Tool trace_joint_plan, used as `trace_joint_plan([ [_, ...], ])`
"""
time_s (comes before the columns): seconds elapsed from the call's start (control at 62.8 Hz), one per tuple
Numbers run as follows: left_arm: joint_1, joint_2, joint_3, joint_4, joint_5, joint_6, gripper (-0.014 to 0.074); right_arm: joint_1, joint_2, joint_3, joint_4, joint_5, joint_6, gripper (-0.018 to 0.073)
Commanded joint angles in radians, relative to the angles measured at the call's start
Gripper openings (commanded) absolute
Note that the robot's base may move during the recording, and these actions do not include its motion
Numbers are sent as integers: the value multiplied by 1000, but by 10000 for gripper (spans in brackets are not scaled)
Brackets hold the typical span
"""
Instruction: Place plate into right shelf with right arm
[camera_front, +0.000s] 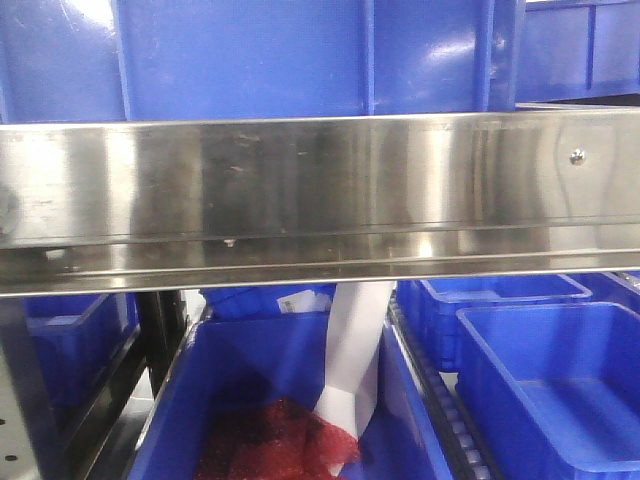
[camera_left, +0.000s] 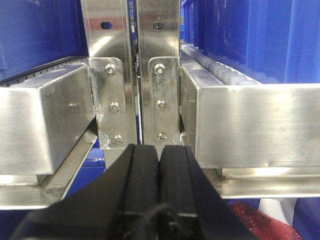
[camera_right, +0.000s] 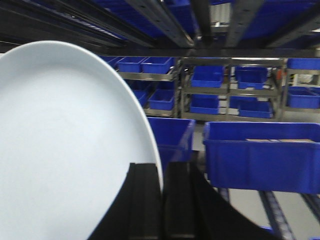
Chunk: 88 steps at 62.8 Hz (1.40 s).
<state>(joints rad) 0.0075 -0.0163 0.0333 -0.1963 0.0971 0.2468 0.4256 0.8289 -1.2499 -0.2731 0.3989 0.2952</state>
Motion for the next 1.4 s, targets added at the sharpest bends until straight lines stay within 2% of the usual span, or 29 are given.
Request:
trace_joint_plan([
  [0.0,2,-11,8,-4,-79,-2,-47,45,118,-120,-2,-91,-22,55],
  [0.127,2,-11,8,-4,-79,-2,-47,128,284,-233,-9,-92,-30,55],
  [0.271,2,-11,8,-4,-79,-2,-47,172,452,-333,-13,-117,-35,55],
  [0.51,2,-11,8,-4,-79,-2,-47,171,673,-448,-16,-171,-35,55],
  [0.637,2,-11,8,-4,-79,-2,-47,171,749,-462,-64,-184,-35,55],
  [0.94,2,-11,8,-4,-79,-2,-47,171,797,-463,-84,-180,-34,62],
  [1.019,2,-11,8,-4,-79,-2,-47,171,796,-463,-84,-175,-34,144],
  [1.179,2,-11,8,-4,-79,-2,-47,171,783,-463,-84,-158,-34,502],
  [1.242,2,-11,8,-4,-79,-2,-47,171,771,-463,-84,-157,-34,592],
  [1.29,2,-11,8,-4,-79,-2,-47,171,760,-463,-84,-156,-34,619],
  [1.386,2,-11,8,-4,-79,-2,-47,174,722,-463,-82,-152,-31,592],
])
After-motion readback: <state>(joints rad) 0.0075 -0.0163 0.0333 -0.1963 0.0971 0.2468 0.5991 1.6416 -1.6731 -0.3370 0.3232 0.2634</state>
